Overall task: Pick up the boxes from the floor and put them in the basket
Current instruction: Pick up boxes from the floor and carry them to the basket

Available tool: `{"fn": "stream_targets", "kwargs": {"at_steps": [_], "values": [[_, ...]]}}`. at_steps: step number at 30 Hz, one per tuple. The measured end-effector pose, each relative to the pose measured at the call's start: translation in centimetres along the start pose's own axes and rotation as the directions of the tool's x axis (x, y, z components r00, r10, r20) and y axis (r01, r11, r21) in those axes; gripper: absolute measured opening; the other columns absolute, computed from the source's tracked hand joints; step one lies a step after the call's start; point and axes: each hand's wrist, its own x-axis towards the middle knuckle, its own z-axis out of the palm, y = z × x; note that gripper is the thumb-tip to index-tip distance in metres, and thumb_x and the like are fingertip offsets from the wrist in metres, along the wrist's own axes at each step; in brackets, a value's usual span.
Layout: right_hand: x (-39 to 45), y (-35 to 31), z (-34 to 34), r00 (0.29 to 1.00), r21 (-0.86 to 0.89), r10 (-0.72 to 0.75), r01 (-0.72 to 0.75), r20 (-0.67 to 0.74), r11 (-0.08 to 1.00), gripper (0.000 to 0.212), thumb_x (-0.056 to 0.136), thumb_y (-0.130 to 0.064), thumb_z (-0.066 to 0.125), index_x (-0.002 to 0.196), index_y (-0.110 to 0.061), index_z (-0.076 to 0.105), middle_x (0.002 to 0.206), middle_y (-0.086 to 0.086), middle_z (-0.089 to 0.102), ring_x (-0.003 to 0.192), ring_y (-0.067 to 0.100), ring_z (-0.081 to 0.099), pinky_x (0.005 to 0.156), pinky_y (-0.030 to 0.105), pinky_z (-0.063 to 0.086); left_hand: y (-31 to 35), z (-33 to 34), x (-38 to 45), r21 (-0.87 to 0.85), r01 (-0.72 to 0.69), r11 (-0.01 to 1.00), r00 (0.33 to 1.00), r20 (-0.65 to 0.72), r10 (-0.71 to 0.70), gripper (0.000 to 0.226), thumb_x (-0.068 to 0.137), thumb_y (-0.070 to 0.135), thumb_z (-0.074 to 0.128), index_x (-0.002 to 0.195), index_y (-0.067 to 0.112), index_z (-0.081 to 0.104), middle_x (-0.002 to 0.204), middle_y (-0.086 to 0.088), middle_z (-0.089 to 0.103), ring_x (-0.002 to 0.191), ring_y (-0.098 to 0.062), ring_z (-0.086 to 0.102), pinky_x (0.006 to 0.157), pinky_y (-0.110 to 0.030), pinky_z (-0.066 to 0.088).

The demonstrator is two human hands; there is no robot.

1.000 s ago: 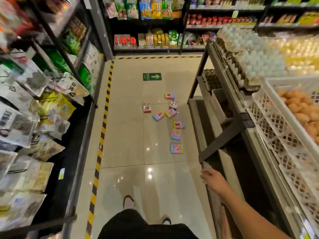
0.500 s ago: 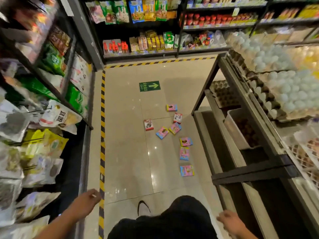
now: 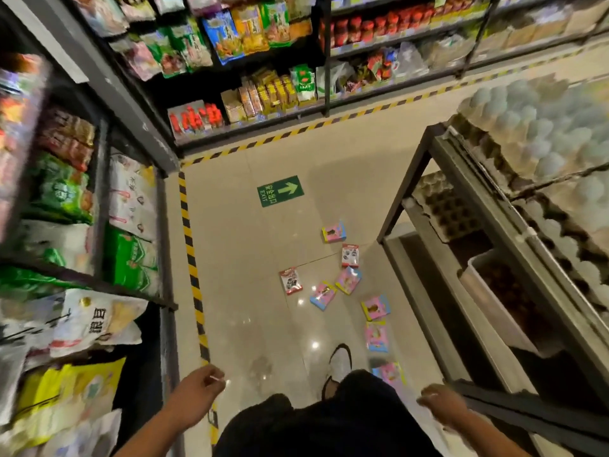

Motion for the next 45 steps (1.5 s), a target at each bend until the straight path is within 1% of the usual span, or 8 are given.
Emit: {"fn": "stream_targets", "kwargs": {"at_steps": [4,9,14,20,31,36,40,45], "values": [[4.0,-10.9,-6.4,0.991,-0.081,-0.060,0.050,-0.122,0.995,0.016,0.088,-0.023,0.068,0.103,-0.016,0.071,0.113,0.006,0.068,0.109,0.024,0.063,0.088,0.028,0.046,-1.2,-2.6,2.9,0.057,0.197,0.979,0.979,0.051,-0.199,0.009,0.089,0.030,0.070,0.090,0.021,0.071,0.094,0.005,0.073,0.089,-0.010,0.067,0.083,-0.026,0.048],[6.6,-20.6,-11.0,0.979,0.044,-0.090,0.099,-0.182,0.994,0.019,0.087,-0.025,0.070,0.106,-0.021,0.068,0.105,0.004,0.068,0.099,0.023,0.065,0.088,0.034,0.052,-2.1,-6.2,10.2,0.218,0.257,0.941,0.950,0.118,-0.287,0.005,0.094,0.027,0.064,0.094,0.026,0.069,0.121,-0.003,0.069,0.112,-0.019,0.064,0.103,-0.029,0.045],[7.1,-24.4,-9.3,0.993,0.149,0.064,-0.049,-0.098,0.988,0.006,0.093,-0.007,0.062,0.097,-0.011,0.062,0.079,0.006,0.062,0.056,0.009,0.055,0.048,0.016,0.041,5.5,-10.2,18.3,0.138,0.242,0.960,0.956,0.133,-0.260,0.025,0.096,0.015,0.064,0.118,0.004,0.067,0.119,-0.016,0.067,0.116,-0.036,0.062,0.097,-0.039,0.050],[12.6,-23.6,-1.4,0.939,0.273,0.343,-0.323,-0.027,0.906,0.024,0.081,-0.020,0.073,0.103,-0.021,0.066,0.102,0.007,0.071,0.093,0.027,0.067,0.084,0.035,0.052,15.7,-11.8,33.6,-0.006,0.167,0.986,0.969,0.184,-0.164,0.025,0.074,0.035,0.070,0.091,0.016,0.070,0.095,-0.012,0.072,0.092,-0.032,0.068,0.077,-0.039,0.054],[42.2,-29.2,4.8,0.917,0.419,0.383,-0.306,-0.109,0.855,0.070,0.078,-0.035,0.077,0.140,-0.017,0.049,0.133,0.006,0.059,0.121,0.027,0.057,0.096,0.035,0.047,18.0,6.3,60.0,0.000,0.290,0.957,0.936,0.209,-0.284,0.039,0.087,0.031,0.073,0.104,-0.002,0.061,0.090,-0.014,0.058,0.072,-0.027,0.053,0.064,-0.033,0.041],[59.3,-26.6,7.8,0.897,0.359,0.420,-0.349,-0.139,0.866,0.085,0.074,-0.046,0.079,0.142,-0.014,0.040,0.140,0.011,0.052,0.126,0.033,0.053,0.102,0.045,0.048,14.2,16.8,71.9,-0.007,0.431,0.902,0.890,0.167,-0.424,0.060,0.076,0.044,0.078,0.112,-0.002,0.063,0.088,-0.011,0.064,0.085,-0.028,0.063,0.072,-0.035,0.050],[68.6,-23.8,11.1,0.854,0.320,0.501,-0.440,-0.139,0.839,0.113,0.075,-0.054,0.076,0.158,-0.018,0.009,0.158,0.018,0.028,0.143,0.035,0.035,0.114,0.045,0.036,11.8,23.8,79.2,0.087,0.482,0.872,0.862,0.130,-0.490,0.093,0.056,0.062,0.079,0.130,0.010,0.056,0.131,-0.010,0.058,0.118,-0.030,0.059,0.097,-0.039,0.053],[76.6,-22.3,14.2,0.820,0.383,0.552,-0.467,-0.150,0.797,0.136,0.059,-0.062,0.076,0.157,-0.022,-0.009,0.149,0.016,0.039,0.136,0.038,0.039,0.109,0.047,0.036,10.1,29.3,85.5,0.312,0.441,0.841,0.871,0.076,-0.485,0.119,0.058,0.090,0.044,0.139,0.003,0.053,0.136,-0.022,0.055,0.124,-0.036,0.054,0.105,-0.041,0.046]]}}
